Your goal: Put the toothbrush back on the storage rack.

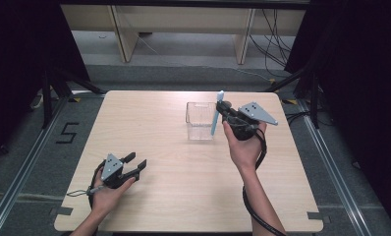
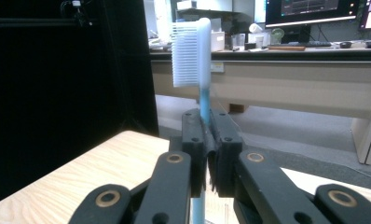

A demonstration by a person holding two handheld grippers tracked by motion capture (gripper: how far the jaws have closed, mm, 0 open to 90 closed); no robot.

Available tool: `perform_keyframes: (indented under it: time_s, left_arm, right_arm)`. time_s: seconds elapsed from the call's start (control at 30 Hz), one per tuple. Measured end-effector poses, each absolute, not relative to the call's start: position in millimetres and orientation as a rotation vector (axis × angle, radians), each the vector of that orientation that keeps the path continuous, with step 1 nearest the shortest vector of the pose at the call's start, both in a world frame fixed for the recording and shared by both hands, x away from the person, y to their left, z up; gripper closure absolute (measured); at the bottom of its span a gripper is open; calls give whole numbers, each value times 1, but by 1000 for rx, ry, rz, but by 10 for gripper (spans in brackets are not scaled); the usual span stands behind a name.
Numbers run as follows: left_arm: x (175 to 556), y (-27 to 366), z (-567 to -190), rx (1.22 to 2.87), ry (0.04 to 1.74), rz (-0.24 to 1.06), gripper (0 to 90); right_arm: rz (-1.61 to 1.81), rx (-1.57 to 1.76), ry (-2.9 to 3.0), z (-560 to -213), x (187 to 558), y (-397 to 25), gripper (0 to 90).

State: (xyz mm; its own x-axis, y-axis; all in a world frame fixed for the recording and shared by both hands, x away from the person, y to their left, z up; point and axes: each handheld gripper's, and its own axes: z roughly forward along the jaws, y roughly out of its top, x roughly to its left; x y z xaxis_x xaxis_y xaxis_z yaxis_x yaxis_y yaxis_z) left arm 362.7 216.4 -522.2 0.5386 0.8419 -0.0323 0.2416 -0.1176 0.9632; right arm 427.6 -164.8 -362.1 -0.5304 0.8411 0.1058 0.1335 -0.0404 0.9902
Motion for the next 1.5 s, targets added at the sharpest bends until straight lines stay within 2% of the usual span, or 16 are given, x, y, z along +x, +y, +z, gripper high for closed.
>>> perform_keyframes:
  time_s: [1.5]
  left_arm:
    - [362, 215, -522, 1650, 935, 654, 436]
  right_arm:
    - [1585, 1069, 1621, -352, 468, -165, 862]
